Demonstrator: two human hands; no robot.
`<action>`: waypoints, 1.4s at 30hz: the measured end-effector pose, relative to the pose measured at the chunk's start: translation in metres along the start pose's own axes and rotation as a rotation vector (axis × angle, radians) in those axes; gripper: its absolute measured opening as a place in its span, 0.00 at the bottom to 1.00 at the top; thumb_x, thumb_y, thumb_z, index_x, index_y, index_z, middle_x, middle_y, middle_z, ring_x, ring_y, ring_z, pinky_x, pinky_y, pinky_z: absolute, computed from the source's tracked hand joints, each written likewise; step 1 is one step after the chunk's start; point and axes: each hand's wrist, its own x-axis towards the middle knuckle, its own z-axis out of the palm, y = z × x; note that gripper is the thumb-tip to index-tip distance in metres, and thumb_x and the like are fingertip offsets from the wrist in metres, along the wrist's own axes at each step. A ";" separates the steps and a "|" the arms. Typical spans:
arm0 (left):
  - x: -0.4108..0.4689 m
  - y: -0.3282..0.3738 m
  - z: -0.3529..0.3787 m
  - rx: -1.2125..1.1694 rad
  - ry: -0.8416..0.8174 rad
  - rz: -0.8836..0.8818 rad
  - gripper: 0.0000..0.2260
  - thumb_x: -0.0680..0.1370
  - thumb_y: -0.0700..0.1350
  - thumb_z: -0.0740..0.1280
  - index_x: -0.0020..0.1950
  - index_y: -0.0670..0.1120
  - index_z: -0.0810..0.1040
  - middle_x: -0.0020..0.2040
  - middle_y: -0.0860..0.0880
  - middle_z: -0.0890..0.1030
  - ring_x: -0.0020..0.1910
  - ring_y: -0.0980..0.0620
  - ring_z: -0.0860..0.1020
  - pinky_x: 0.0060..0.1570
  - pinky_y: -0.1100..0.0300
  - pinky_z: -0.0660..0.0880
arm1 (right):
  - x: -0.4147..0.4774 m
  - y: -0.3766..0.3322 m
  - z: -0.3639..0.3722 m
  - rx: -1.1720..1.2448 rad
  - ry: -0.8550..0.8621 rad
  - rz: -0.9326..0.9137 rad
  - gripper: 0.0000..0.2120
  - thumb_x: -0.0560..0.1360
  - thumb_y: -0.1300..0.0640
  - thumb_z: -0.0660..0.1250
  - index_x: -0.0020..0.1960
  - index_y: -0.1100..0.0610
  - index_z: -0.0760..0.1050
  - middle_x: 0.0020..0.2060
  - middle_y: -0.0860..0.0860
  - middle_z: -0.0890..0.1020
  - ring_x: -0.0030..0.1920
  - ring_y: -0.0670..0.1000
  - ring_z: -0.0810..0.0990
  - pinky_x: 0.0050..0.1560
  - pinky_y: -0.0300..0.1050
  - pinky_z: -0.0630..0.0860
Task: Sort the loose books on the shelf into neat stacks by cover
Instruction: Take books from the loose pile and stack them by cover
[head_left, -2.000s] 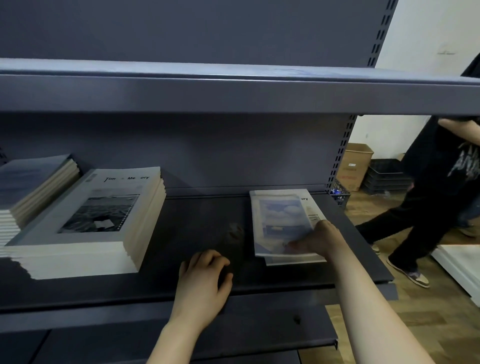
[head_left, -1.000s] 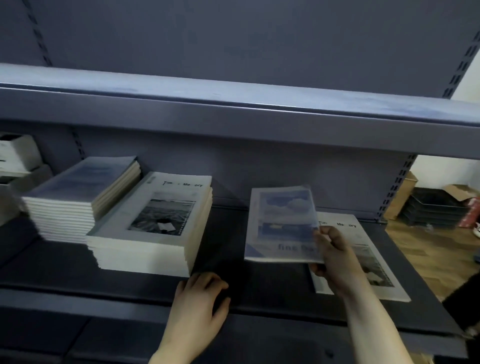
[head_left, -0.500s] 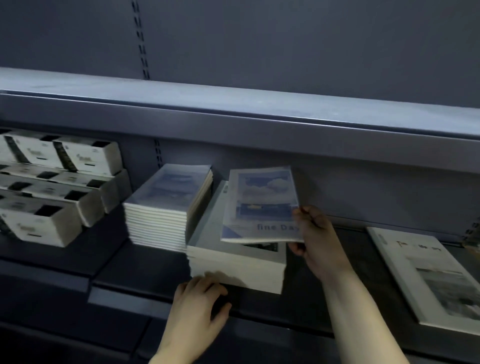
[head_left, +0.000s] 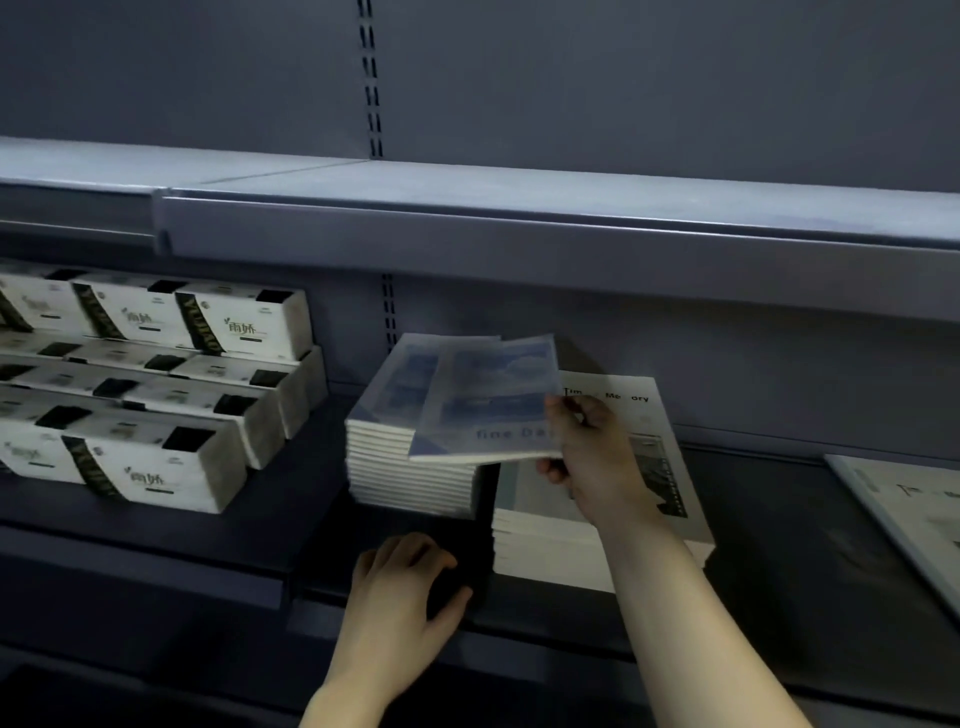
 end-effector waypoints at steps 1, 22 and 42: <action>0.001 -0.004 0.000 0.002 0.002 0.000 0.13 0.70 0.61 0.62 0.45 0.56 0.80 0.46 0.59 0.76 0.45 0.55 0.77 0.43 0.58 0.70 | 0.002 -0.001 0.006 -0.008 -0.004 0.010 0.10 0.80 0.50 0.62 0.52 0.57 0.73 0.40 0.56 0.78 0.26 0.48 0.75 0.23 0.37 0.69; 0.019 -0.038 0.008 -0.048 0.075 0.046 0.18 0.67 0.67 0.64 0.45 0.56 0.79 0.46 0.58 0.76 0.47 0.56 0.75 0.47 0.58 0.68 | 0.031 0.000 0.057 -0.894 0.089 -0.290 0.11 0.78 0.49 0.62 0.51 0.57 0.69 0.44 0.54 0.78 0.47 0.58 0.78 0.39 0.45 0.66; 0.021 -0.035 0.005 -0.008 0.060 0.030 0.18 0.66 0.67 0.64 0.44 0.56 0.80 0.45 0.58 0.75 0.46 0.55 0.75 0.45 0.57 0.68 | 0.024 0.001 0.070 -0.910 0.126 -0.328 0.21 0.78 0.48 0.62 0.65 0.59 0.65 0.52 0.56 0.81 0.53 0.60 0.80 0.43 0.47 0.69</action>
